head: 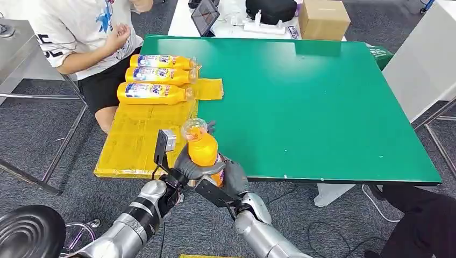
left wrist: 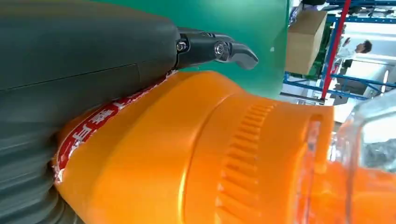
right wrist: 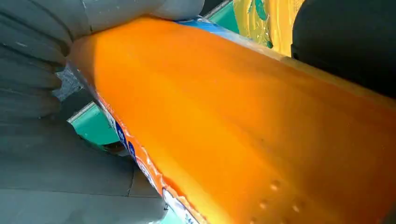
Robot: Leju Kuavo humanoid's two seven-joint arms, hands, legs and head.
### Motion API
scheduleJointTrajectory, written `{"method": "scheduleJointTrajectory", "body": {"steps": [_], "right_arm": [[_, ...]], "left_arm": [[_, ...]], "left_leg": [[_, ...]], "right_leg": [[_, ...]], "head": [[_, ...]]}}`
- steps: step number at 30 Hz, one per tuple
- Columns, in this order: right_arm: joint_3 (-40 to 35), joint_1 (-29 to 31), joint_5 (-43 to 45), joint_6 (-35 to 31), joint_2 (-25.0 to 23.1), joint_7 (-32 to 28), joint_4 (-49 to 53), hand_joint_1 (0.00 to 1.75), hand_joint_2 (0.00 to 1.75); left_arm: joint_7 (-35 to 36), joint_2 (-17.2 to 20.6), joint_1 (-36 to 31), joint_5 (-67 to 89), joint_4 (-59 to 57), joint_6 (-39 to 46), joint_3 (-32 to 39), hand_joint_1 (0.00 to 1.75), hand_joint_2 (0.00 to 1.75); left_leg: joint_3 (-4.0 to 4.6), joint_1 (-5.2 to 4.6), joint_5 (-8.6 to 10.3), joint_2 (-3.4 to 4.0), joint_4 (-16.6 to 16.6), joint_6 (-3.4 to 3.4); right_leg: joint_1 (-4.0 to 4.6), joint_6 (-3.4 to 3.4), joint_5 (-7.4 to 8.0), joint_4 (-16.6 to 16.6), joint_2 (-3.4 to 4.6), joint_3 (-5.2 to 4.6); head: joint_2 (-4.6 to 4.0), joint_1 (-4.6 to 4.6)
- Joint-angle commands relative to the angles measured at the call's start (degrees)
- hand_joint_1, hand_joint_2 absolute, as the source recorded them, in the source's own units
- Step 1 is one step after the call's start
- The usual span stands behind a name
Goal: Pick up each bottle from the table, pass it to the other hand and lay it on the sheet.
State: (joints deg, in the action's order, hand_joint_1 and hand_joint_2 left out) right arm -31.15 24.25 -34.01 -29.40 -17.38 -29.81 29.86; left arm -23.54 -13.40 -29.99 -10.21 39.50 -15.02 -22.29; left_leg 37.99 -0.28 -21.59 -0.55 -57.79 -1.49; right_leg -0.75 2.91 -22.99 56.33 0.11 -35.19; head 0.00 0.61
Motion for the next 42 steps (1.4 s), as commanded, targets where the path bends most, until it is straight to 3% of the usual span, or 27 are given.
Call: {"method": "scheduleJointTrajectory", "body": {"steps": [1, 2, 4, 11, 12, 17, 21, 33, 34, 35, 36, 37, 38, 42], "right_arm": [[-11.27, 0.88, -2.67, 0.7, -2.42, -2.46, -4.5, 1.75, 1.75], [-11.26, 0.93, -2.56, 0.61, -2.44, -2.63, -4.48, 1.75, 1.75], [-11.14, 1.07, -2.36, 0.24, -2.45, -2.74, -4.41, 1.75, 1.75], [-11.14, 1.07, -2.36, 0.24, -2.45, -2.74, -4.41, 1.75, 1.75], [-11.14, 1.07, -2.36, 0.24, -2.45, -2.74, -4.41, 1.75, 1.75], [-10.57, 1.42, -1.96, -1.06, -2.19, -3.03, -3.86, 1.75, 1.75], [-9.45, 2.02, -1.82, -2.47, -1.91, -2.82, -3.43, 1.75, 1.75], [-6.95, 2.88, -1.83, -4.74, -1.36, -2.19, -2.09, 1.75, 1.75], [-6.53, 3.04, -1.74, -4.93, -1.3, -2.15, -1.82, 1.41, 1.75], [-5.7, 3.07, -1.38, -6.56, -1.27, -2.42, -0.95, 0.35, 1.75], [-4.91, 3.16, -1.13, -7.58, -1.34, -2.46, -0.36, 0.0, 1.75], [-4.05, 3.28, -0.51, -7.66, -1.41, -2.63, 0.47, 0.0, 1.75], [-3.64, 3.38, -0.23, -7.29, -1.36, -2.4, 0.98, 0.0, 0.0], [1.14, 2.1, 7.05, -1.53, -0.74, -4.79, 9.46, 0.0, 0.0]], "left_arm": [[1.34, -1.43, -4.06, -2.24, -4.94, -3.85, -4.34, 0.0, 1.75], [1.4, -1.39, -3.8, -3.38, -4.71, -5.11, -3.95, 0.05, 1.75], [1.15, -1.29, -3.39, -4.45, -4.05, -6.16, -3.85, 1.48, 1.75], [1.15, -1.29, -3.39, -4.45, -4.05, -6.16, -3.85, 1.48, 1.75], [1.15, -1.29, -3.39, -4.45, -4.05, -6.16, -3.85, 1.75, 1.75], [3.02, -1.0, -0.61, -14.54, -0.81, -14.31, -1.68, 1.75, 1.75], [3.65, -0.64, 0.97, -19.39, 2.68, -15.57, -2.17, 1.75, 1.75], [1.67, -0.11, 2.04, -19.72, 7.64, -12.14, -2.16, 1.75, 1.75], [1.16, -0.1, 2.29, -19.24, 8.67, -11.29, -1.85, 1.75, 1.75], [1.01, -0.18, 2.4, -19.42, 9.61, -10.83, -1.32, 1.75, 1.75], [1.07, -0.12, 2.75, -19.15, 11.01, -9.94, -0.86, 1.75, 1.75], [0.41, -0.16, 3.03, -18.48, 12.71, -8.54, -0.21, 1.75, 1.75], [0.3, -0.06, 3.25, -17.71, 13.81, -7.25, 0.11, 1.75, 1.75], [-3.81, -0.09, 3.34, -7.42, 19.9, 7.48, 3.01, 1.75, 1.75]], "left_leg": [[-0.27, 0.15, -0.21, 0.03, -0.18, 0.15], [-0.22, 0.12, -0.16, 0.02, -0.13, 0.12], [-0.18, 0.08, -0.1, 0.05, -0.07, 0.08], [-0.14, 0.07, -0.08, 0.03, -0.06, 0.07], [-0.24, 0.09, -0.16, 0.04, -0.11, 0.1], [-0.1, 0.05, -0.06, 0.07, -0.04, 0.06], [-0.16, 0.09, -0.12, 0.04, -0.1, 0.09], [-0.17, 0.09, -0.14, -0.03, -0.13, 0.09], [-0.1, 0.08, -0.09, -0.02, -0.11, 0.08], [-0.19, 0.11, -0.18, -0.01, -0.19, 0.11], [-0.09, 0.1, -0.13, -0.02, -0.15, 0.09], [-0.13, 0.12, -0.18, -0.01, -0.2, 0.1], [-0.07, 0.08, -0.12, 0.0, -0.15, 0.08], [-0.07, 0.1, -0.17, 0.04, -0.22, 0.09]], "right_leg": [[0.16, -0.15, -0.17, 0.09, -0.04, 0.32], [0.13, -0.12, -0.13, 0.06, -0.04, 0.25], [0.09, -0.09, -0.07, 0.03, -0.03, 0.17], [0.07, -0.07, -0.06, 0.03, -0.03, 0.15], [0.1, -0.11, -0.13, 0.05, -0.04, 0.27], [0.06, -0.06, -0.03, 0.01, 0.01, 0.11], [0.1, -0.09, -0.1, 0.05, -0.06, 0.17], [0.1, -0.1, -0.14, 0.07, -0.12, 0.2], [0.08, -0.08, -0.1, 0.06, -0.11, 0.11], [0.11, -0.12, -0.17, 0.12, -0.11, 0.22], [0.1, -0.09, -0.12, 0.09, -0.11, 0.12], [0.13, -0.11, -0.16, 0.12, -0.1, 0.17], [0.09, -0.08, -0.11, 0.11, -0.08, 0.08], [0.11, -0.1, -0.15, 0.16, -0.05, 0.09]], "head": [[0.0, 0.0], [0.0, 0.02], [0.0, 0.0], [0.0, 0.0], [0.0, -0.02], [0.0, 0.0], [0.0, 0.0], [0.0, 0.0], [0.0, -0.02], [0.0, -0.02], [0.0, 0.0], [0.0, -0.02], [0.0, -0.02], [0.0, -0.02]]}}
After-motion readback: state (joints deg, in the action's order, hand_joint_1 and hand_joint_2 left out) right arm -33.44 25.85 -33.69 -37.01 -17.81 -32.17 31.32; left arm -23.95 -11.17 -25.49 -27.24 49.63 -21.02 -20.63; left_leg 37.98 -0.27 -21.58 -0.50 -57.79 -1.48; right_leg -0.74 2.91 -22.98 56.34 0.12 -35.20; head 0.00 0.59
